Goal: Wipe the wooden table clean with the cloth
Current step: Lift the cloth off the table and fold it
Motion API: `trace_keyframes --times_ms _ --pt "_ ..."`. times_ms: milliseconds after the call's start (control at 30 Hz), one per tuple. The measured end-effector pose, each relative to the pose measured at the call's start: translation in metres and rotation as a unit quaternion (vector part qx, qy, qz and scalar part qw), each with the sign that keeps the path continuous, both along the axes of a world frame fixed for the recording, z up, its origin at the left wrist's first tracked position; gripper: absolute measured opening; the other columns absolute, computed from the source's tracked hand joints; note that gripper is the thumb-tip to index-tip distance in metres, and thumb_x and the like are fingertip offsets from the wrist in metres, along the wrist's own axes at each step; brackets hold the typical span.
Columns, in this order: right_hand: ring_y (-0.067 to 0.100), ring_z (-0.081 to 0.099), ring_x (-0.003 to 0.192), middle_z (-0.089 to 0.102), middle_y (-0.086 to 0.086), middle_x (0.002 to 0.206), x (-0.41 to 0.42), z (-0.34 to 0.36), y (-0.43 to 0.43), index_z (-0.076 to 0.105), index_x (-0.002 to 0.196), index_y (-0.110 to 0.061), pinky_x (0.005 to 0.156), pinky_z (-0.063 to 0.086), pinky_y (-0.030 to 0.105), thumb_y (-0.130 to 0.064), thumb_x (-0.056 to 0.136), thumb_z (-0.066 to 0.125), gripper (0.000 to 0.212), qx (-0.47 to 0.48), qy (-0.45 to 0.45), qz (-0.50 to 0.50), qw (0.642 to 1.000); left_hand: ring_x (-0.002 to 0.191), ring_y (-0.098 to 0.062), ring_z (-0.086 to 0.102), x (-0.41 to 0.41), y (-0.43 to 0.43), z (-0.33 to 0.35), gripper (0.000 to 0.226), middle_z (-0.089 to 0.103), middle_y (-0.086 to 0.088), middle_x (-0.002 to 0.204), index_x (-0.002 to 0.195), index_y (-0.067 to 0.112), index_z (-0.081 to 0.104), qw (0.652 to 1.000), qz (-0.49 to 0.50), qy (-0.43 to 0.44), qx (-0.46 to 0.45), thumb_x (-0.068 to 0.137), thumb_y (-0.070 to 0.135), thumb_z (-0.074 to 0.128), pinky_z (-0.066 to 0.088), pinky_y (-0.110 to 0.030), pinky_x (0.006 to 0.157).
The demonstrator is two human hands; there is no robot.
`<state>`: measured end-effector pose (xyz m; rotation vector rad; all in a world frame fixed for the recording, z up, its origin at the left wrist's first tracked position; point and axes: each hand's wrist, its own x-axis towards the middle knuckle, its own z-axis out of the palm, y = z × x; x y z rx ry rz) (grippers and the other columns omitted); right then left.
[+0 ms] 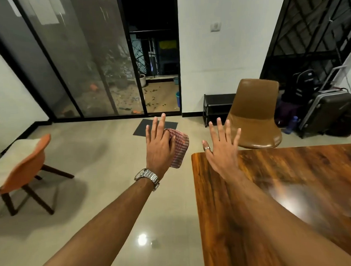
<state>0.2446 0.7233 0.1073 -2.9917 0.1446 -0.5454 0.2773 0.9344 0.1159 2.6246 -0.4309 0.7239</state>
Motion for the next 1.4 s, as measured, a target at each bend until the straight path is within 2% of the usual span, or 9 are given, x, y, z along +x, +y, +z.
trace_keyframes --times_ms 100,267,367,500,733,933,1200,1400 --pt "0.03 -0.014 0.154 -0.01 0.005 0.168 0.02 0.0 0.025 -0.003 0.159 -0.027 0.119 -0.006 0.062 -0.063 0.095 -0.002 0.073 -0.006 0.01 -0.016 1.0 0.158 -0.029 0.012 0.031 0.029 0.002 0.028 0.02 -0.009 0.169 0.112 0.011 0.065 1.0 -0.027 -0.004 -0.005 0.105 0.031 0.046 0.007 -0.052 0.129" --pt "0.029 -0.012 0.154 -0.007 0.003 0.168 0.058 0.001 0.044 0.003 0.16 -0.028 0.119 -0.011 0.06 -0.059 0.101 0.016 0.068 -0.008 0.002 -0.009 1.0 0.157 -0.03 0.017 0.088 0.054 0.007 0.028 0.025 -0.01 0.167 0.115 0.009 0.064 0.999 -0.042 -0.013 -0.017 0.105 0.029 0.047 0.012 -0.053 0.128" --pt "0.027 -0.013 0.154 -0.006 0.003 0.168 0.086 0.0 0.04 0.003 0.16 -0.027 0.119 -0.013 0.059 -0.057 0.102 0.017 0.067 -0.015 0.005 -0.022 1.0 0.156 -0.031 0.019 0.123 0.054 0.01 0.028 0.027 -0.011 0.167 0.112 0.009 0.064 0.998 -0.053 -0.014 -0.02 0.105 0.029 0.046 0.015 -0.054 0.127" --pt "0.026 -0.016 0.153 -0.008 0.003 0.168 0.137 -0.004 0.031 0.002 0.16 -0.028 0.119 -0.015 0.058 -0.057 0.101 0.017 0.067 -0.01 0.006 -0.036 0.999 0.157 -0.029 0.015 0.177 0.046 0.006 0.028 0.023 -0.009 0.168 0.112 0.011 0.064 0.998 -0.067 -0.001 -0.022 0.105 0.03 0.045 0.01 -0.052 0.128" --pt "0.027 -0.015 0.154 -0.008 0.004 0.168 0.283 -0.009 -0.006 0.0 0.159 -0.028 0.12 -0.008 0.061 -0.057 0.102 0.02 0.067 -0.009 -0.013 -0.063 0.998 0.157 -0.028 0.014 0.319 0.015 -0.001 0.029 0.021 -0.009 0.169 0.12 0.012 0.063 0.995 -0.095 0.013 -0.014 0.105 0.03 0.046 0.011 -0.053 0.128" --pt "0.027 -0.013 0.154 -0.004 0.004 0.168 0.387 0.001 -0.052 0.006 0.16 -0.027 0.121 -0.005 0.061 -0.056 0.102 0.02 0.067 0.007 -0.017 -0.082 0.996 0.156 -0.029 0.016 0.437 -0.029 0.002 0.033 0.023 -0.009 0.168 0.128 0.011 0.062 0.993 -0.109 0.028 -0.03 0.106 0.029 0.046 0.014 -0.053 0.128" --pt "0.028 -0.004 0.155 0.005 0.005 0.168 0.454 -0.009 -0.098 0.017 0.159 -0.025 0.121 -0.002 0.061 -0.058 0.1 0.015 0.068 -0.028 0.003 -0.127 0.992 0.155 -0.029 0.018 0.537 -0.077 -0.01 0.028 0.024 -0.006 0.167 0.123 0.013 0.063 0.982 -0.149 0.066 -0.092 0.104 0.029 0.05 0.022 -0.057 0.125" --pt "0.029 -0.002 0.155 0.006 0.006 0.168 0.5 -0.012 -0.117 0.017 0.159 -0.025 0.121 -0.003 0.061 -0.058 0.101 0.02 0.066 -0.03 0.003 -0.16 0.987 0.156 -0.028 0.015 0.599 -0.099 -0.025 0.031 0.019 -0.004 0.169 0.124 0.012 0.063 0.975 -0.18 0.096 -0.09 0.104 0.032 0.05 0.023 -0.057 0.125"
